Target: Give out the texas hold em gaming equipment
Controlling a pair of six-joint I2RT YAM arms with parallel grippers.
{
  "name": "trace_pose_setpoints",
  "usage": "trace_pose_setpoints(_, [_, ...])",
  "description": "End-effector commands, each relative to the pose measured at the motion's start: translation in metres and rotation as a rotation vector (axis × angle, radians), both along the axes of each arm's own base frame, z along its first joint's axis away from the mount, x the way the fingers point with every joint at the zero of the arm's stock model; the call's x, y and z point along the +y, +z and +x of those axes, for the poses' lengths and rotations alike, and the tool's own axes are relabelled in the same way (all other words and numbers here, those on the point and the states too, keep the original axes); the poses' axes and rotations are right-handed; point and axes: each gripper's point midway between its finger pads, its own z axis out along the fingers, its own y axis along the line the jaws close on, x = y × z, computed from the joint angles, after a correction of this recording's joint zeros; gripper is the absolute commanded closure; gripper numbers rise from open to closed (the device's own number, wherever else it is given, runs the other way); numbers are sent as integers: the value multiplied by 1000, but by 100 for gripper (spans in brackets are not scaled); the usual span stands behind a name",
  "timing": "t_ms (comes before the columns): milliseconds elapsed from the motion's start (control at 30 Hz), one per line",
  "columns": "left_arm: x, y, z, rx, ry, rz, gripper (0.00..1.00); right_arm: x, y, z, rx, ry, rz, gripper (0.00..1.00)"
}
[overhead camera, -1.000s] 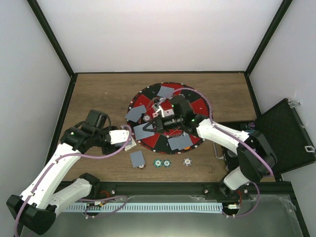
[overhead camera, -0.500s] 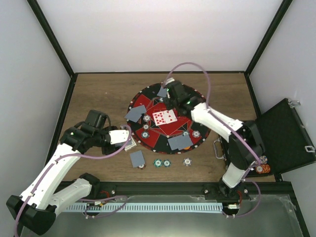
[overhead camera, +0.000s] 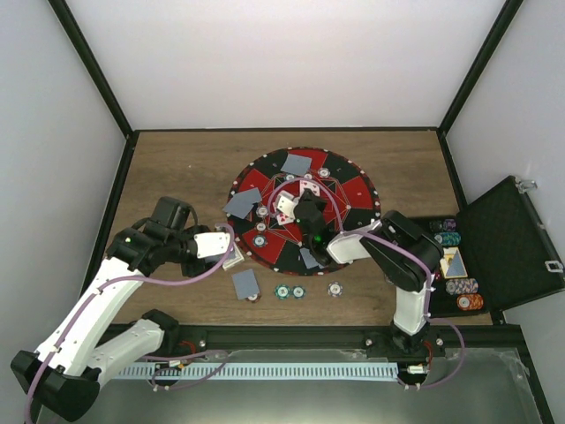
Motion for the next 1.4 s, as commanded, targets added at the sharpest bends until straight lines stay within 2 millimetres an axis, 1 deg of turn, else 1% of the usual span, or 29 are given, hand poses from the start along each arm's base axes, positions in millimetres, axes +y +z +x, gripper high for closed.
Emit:
trace_pose_setpoints(0, [-1, 9, 2, -29, 1, -19, 95, 1, 7, 1, 17, -27, 110, 97])
trace_pose_setpoints(200, [-2, 9, 2, -27, -3, -21, 95, -2, -31, -15, 220, -49, 174, 86])
trace_pose_setpoints(333, [-3, 11, 2, -26, -5, -28, 95, -5, -46, -23, 298, -69, 186, 81])
trace_pose_setpoints(433, [-3, 12, 3, -31, -3, -27, 95, -3, -51, -28, 355, -73, 207, 73])
trace_pose_setpoints(467, [-3, 12, 3, -33, -3, -27, 95, -3, -53, -29, 372, -76, 214, 69])
trace_pose_setpoints(600, [-2, 14, 2, -37, -4, -25, 95, -1, -52, -33, 412, -81, 246, 38])
trace_pose_setpoints(633, [-2, 14, 2, -37, -4, -25, 95, -1, -51, -34, 420, -81, 253, 32])
trace_pose_setpoints(667, [-2, 15, 2, -39, -4, -25, 95, -2, -50, -34, 428, -85, 258, 30])
trace_pose_setpoints(833, [-2, 15, 1, -36, -7, -26, 95, -9, -43, -28, 475, -133, 303, 24])
trace_pose_setpoints(1000, [-3, 14, 2, -31, -8, -27, 95, -6, -33, -31, 545, -149, 367, 23])
trace_pose_setpoints(1067, [-4, 14, 2, -27, -9, -30, 95, -5, -34, -33, 587, -166, 386, 22])
trace_pose_setpoints(1133, [-4, 14, 2, -27, -9, -31, 95, -3, -41, -39, 640, -160, 392, 21])
trace_pose_setpoints(1367, [-4, 13, 1, -24, -8, -30, 95, -9, -72, -53, 747, -212, 354, 21])
